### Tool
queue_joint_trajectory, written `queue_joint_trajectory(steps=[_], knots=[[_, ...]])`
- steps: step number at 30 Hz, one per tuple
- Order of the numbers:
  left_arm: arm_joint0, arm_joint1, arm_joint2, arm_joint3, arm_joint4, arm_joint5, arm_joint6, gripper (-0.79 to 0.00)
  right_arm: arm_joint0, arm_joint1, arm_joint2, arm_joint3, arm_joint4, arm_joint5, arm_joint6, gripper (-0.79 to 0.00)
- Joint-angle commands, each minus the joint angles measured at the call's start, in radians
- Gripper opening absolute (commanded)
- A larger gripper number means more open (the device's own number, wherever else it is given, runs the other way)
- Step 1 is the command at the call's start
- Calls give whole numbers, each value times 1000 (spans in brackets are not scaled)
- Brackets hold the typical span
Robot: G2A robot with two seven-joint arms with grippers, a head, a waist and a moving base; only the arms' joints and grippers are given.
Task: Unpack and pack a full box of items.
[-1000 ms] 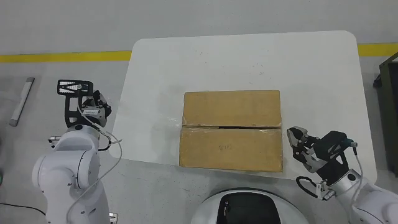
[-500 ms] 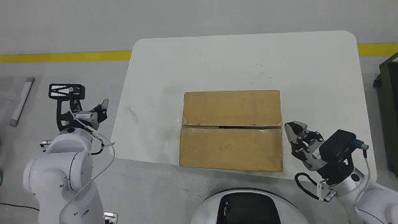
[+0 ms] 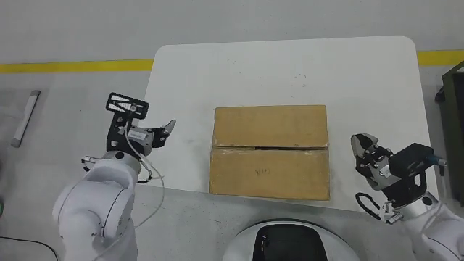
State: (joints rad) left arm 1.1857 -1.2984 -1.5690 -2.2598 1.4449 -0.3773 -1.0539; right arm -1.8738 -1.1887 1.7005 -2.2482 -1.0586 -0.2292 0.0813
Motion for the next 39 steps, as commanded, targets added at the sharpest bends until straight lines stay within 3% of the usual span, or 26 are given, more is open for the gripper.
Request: queue_joint_trajectory(steps=[1, 5, 10, 16, 30, 39], knots=[[-19, -4, 114, 4, -26, -5, 4, 0, -8, 0, 39, 5, 13, 8, -5, -785], [-66, -13, 323, 22, -52, -61, -2, 0, -30, 0, 96, 29, 35, 17, -9, -785], [-118, -28, 511, 94, -33, -57, 7, 0, -66, -3, 132, 51, 53, 19, -22, -785], [-170, -40, 648, 181, 122, -55, 26, 0, -111, -7, 157, 53, 67, 14, -49, -785], [-263, -54, 710, 237, 412, -49, 104, 0, -138, -14, 174, 42, 75, 6, -64, -785], [-405, -77, 686, 313, 480, -5, 190, 0, -133, -17, 164, 29, 70, -4, -58, -785]])
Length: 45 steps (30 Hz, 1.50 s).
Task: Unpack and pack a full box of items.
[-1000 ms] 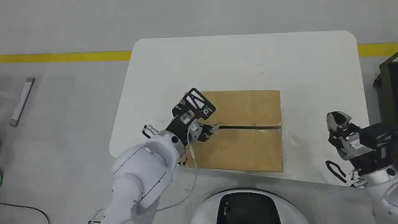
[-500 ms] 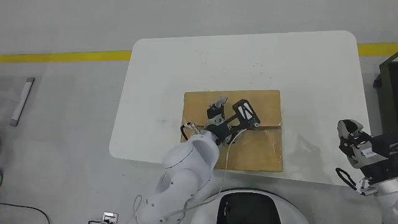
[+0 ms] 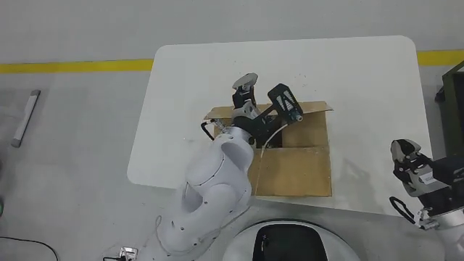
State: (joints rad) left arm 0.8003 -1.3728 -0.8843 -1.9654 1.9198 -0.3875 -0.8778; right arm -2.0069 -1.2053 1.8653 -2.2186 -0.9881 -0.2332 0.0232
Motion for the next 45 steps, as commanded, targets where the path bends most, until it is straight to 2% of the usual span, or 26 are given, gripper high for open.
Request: queue_joint_trajectory(steps=[1, 4, 10, 14, 18, 22, 25, 28, 34, 35, 36, 37, 45], knots=[[-41, -7, 3, 45, 7, 15, 30, 0, 1, -1, -2, -2, -1, -1, 2, -785], [-119, -24, 16, 144, 32, 47, 71, 0, 1, -2, -5, -8, -2, -3, 3, -785], [-215, -58, 42, 302, -10, 125, 103, 0, -10, -4, -7, -15, 12, -12, 7, -785], [-245, -79, 67, 410, -25, 159, 103, 0, -19, -5, -3, -16, 48, -43, 18, -785], [-255, -94, 76, 460, -40, 177, 109, 0, -23, -4, 9, -14, 100, -106, 32, -785], [-254, -103, 76, 494, -33, 188, 111, 0, -21, 1, 27, -5, 154, -154, 103, -785], [-250, -107, 68, 489, -26, 190, 109, 0, -10, 4, 38, -3, 204, -200, 141, -785], [-234, -106, 42, 437, -29, 187, 100, 0, -2, 7, 56, 0, 280, -238, 174, -785], [-127, -86, -49, 215, -19, 133, 40, 0, 19, 27, 94, 7, 491, -440, 330, -785], [-98, -81, -65, 175, -4, 123, 29, 0, 27, 31, 103, 3, 505, -474, 364, -542], [-66, -76, -82, 133, 4, 118, 16, 0, 36, 36, 112, 2, 506, -507, 394, -46], [-32, -72, -101, 91, 9, 116, 7, 0, 38, 37, 114, 4, 509, -512, 400, 0], [271, -43, -238, -193, -11, 114, -78, 0, 40, 37, 106, 3, 524, -511, 393, 0]])
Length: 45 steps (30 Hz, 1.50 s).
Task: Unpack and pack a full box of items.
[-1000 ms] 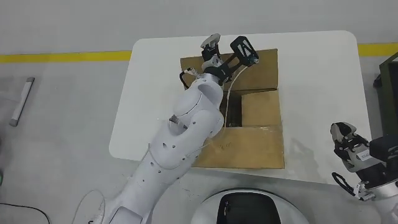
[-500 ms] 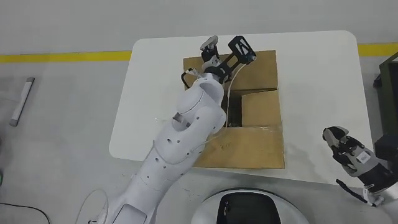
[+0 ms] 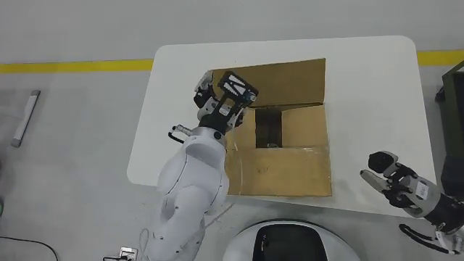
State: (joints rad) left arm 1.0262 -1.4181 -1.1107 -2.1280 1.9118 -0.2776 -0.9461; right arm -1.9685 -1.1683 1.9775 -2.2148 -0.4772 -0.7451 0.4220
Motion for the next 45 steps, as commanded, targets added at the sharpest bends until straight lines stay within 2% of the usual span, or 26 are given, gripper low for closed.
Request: queue_joint_trajectory(steps=[1, 5, 9, 16, 22, 36, 37, 39, 40, 41, 42, 44, 45], knots=[[79, 4, -23, -56, -4, 13, -14, 0, 6, 0, -11, -1, 22, 7, -10, 0], [182, 11, -56, -106, 17, 37, -6, 0, 33, 3, -39, 2, 20, 25, -8, 0], [222, 13, -85, -123, 25, 57, 19, 0, 87, 9, -98, 13, 9, 23, 32, 0], [217, 14, -110, -132, 36, 38, 37, 0, 203, 14, -229, 74, -13, 17, 53, 0], [205, 12, -120, -129, 7, 32, 38, 0, 268, 17, -291, 145, -3, 24, 53, 0], [192, 11, -112, -111, 20, -11, 43, 0, 283, 29, -321, 160, 25, -2, 50, 0], [191, 11, -113, -109, 20, -11, 44, 0, 284, 29, -325, 159, 28, 0, 51, -52], [192, 10, -116, -106, 20, -8, 42, 0, 284, 31, -343, 161, 66, -3, 63, -77], [193, 10, -117, -106, 20, -8, 43, 0, 288, 33, -344, 160, 70, -3, 77, -142], [194, 10, -117, -106, 20, -8, 43, 0, 289, 35, -346, 159, 77, -2, 92, -299], [195, 10, -118, -106, 20, -9, 42, 0, 290, 37, -347, 158, 84, 2, 103, -409], [196, 10, -120, -107, 22, -12, 43, 0, 289, 40, -348, 156, 101, -3, 118, -468], [197, 10, -120, -108, 23, -13, 44, 0, 288, 42, -347, 158, 107, 0, 128, -539]])
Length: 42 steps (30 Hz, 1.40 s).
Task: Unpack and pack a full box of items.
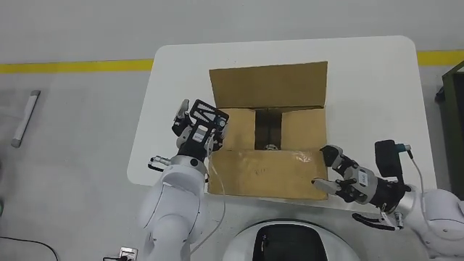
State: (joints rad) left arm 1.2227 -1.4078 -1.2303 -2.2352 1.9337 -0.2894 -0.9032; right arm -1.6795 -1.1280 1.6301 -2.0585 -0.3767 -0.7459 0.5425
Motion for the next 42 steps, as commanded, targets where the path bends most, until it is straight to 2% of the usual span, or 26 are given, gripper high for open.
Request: queue_joint_trajectory(steps=[1, 3, 13, 18, 23, 29, 35, 42], knots=[[1, 0, -1, -1, 2, -2, 2, 0, -3, 4, 4, -2, 4, 4, 24, -640], [2, 0, -1, -1, 3, -2, 3, 0, -7, 9, 13, -11, -8, 13, 59, -785], [3, -1, -1, -2, 8, -2, 14, 0, -13, 26, 37, -55, -17, 99, 163, -785], [0, -2, 4, -3, 9, -3, 16, 0, -8, 30, 48, -67, -24, 105, 139, -785], [-25, -5, 9, -9, -5, -6, 15, 0, -3, 31, 122, -130, -135, 53, 1, -785], [-119, -9, 38, 24, 19, -65, 17, 0, -14, 28, 204, -194, -370, -19, -164, -785], [-198, -18, 120, 82, -8, -169, -32, 0, -63, 20, 197, -200, -514, -34, -333, -785], [-210, -26, 206, 84, -82, -287, -109, 0, -114, 13, 197, -187, -598, -4, -453, -785]])
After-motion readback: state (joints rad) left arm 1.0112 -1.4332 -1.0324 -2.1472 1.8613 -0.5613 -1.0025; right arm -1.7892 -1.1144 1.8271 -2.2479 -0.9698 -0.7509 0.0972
